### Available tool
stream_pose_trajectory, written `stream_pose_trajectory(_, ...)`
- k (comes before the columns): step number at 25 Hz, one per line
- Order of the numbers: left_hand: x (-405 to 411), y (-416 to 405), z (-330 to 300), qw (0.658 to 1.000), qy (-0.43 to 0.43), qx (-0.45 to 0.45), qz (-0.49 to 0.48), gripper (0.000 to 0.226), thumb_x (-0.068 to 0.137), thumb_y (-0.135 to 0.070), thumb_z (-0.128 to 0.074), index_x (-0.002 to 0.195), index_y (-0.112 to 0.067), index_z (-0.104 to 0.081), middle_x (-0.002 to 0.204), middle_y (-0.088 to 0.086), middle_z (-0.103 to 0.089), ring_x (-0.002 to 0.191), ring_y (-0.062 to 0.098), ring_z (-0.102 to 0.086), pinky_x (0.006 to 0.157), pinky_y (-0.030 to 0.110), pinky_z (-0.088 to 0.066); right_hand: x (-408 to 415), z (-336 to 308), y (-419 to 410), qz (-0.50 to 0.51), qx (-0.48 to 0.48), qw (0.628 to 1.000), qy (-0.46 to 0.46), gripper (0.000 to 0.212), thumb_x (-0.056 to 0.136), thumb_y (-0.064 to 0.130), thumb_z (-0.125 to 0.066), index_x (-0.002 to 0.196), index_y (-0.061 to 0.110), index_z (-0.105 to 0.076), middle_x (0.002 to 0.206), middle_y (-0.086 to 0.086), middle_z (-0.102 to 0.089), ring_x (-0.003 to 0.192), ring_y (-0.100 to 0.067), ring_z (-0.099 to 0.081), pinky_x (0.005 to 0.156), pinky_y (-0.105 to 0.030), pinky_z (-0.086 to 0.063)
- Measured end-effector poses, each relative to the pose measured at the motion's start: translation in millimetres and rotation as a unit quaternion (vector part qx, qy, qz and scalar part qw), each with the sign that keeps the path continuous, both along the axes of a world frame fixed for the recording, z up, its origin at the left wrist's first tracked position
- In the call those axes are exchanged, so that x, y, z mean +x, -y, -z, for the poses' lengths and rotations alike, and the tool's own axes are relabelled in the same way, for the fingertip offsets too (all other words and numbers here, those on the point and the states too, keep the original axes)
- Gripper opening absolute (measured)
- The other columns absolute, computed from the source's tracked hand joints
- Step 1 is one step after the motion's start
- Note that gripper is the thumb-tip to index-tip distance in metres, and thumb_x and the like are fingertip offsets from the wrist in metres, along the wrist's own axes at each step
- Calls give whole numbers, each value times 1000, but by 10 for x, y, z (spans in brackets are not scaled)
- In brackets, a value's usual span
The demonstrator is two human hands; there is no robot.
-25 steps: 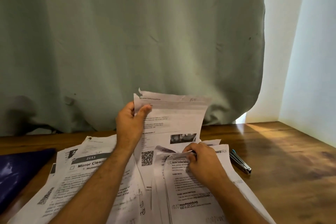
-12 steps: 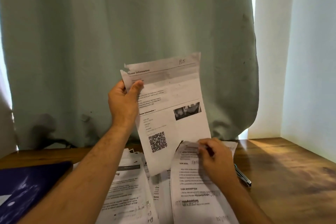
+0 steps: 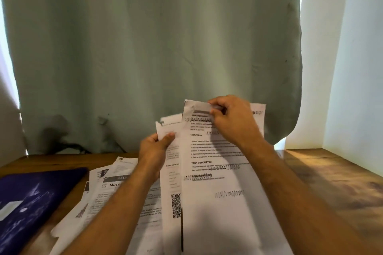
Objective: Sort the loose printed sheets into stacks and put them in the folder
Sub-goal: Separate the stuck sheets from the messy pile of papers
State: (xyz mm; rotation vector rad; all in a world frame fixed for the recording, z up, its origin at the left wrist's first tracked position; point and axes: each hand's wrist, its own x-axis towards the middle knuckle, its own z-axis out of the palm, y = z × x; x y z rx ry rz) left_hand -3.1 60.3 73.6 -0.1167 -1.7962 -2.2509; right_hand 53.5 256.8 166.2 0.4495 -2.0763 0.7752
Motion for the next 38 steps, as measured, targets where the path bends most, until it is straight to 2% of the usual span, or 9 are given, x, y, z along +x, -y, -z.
stream_pose_trajectory(4,8,-16,465,999,44,-19,12,22,101,-28,-58,112,-14,-72,94,9,-79,84,30,-77,78,49,-62,-341,453,228,-7,28,991,128,25,92,11,-59,112,17,-73,92,4,-75,68,-1,-67,61,-2,-46)
stream_pose_trajectory(7,3,40,671,995,81,-47,18,28,105,-32,-49,111,-17,-72,94,8,-79,87,29,-77,85,53,-60,-499,866,355,3,26,983,181,25,94,14,-56,112,21,-73,95,5,-75,76,-5,-69,74,-20,-58)
stream_pose_trajectory(10,18,72,797,991,109,-69,18,31,106,-36,-45,108,-19,-70,89,6,-79,80,27,-77,78,47,-63,-567,1187,439,43,30,980,190,26,94,18,-56,112,27,-72,104,5,-73,89,-11,-68,87,-33,-57)
stream_pose_trajectory(14,39,-11,837,991,108,-80,-9,32,106,-38,-43,101,-23,-70,81,0,-78,70,20,-77,62,33,-61,-576,1393,477,79,35,975,205,24,95,27,-57,115,31,-68,106,8,-71,85,-8,-64,83,-27,-57)
stream_pose_trajectory(18,118,-87,832,993,74,-88,6,35,104,-46,-43,102,-27,-72,83,1,-79,72,21,-77,63,34,-62,-536,1395,464,87,-8,979,182,23,97,30,-56,116,29,-68,110,6,-68,91,-9,-63,86,-26,-55)
stream_pose_trajectory(24,134,-116,846,993,43,-111,25,13,102,-32,-54,110,-35,-65,88,0,-79,76,24,-77,68,45,-64,-532,1345,569,63,-63,981,170,23,98,30,-54,117,28,-68,111,5,-68,88,-9,-65,79,-23,-57)
stream_pose_trajectory(31,65,-70,836,997,57,-51,-22,11,102,-34,-54,103,-34,-65,81,-7,-78,70,21,-77,53,35,-60,-566,1391,327,119,-15,989,88,60,89,29,-66,143,32,-41,140,4,-41,119,-17,-50,98,-34,-47)
stream_pose_trajectory(35,78,-9,798,997,73,29,-2,13,103,-28,-55,103,-28,-68,88,0,-79,77,26,-78,59,43,-62,-563,1349,-56,137,-62,973,178,73,83,36,-74,144,27,-36,140,-3,-40,123,-23,-48,104,-41,-43)
stream_pose_trajectory(38,71,92,755,995,76,64,-3,12,103,-26,-55,102,-27,-68,87,2,-79,75,26,-77,53,38,-60,-533,1302,-239,41,-124,953,275,56,80,37,-77,129,21,-56,121,3,-67,97,-14,-67,83,-30,-54)
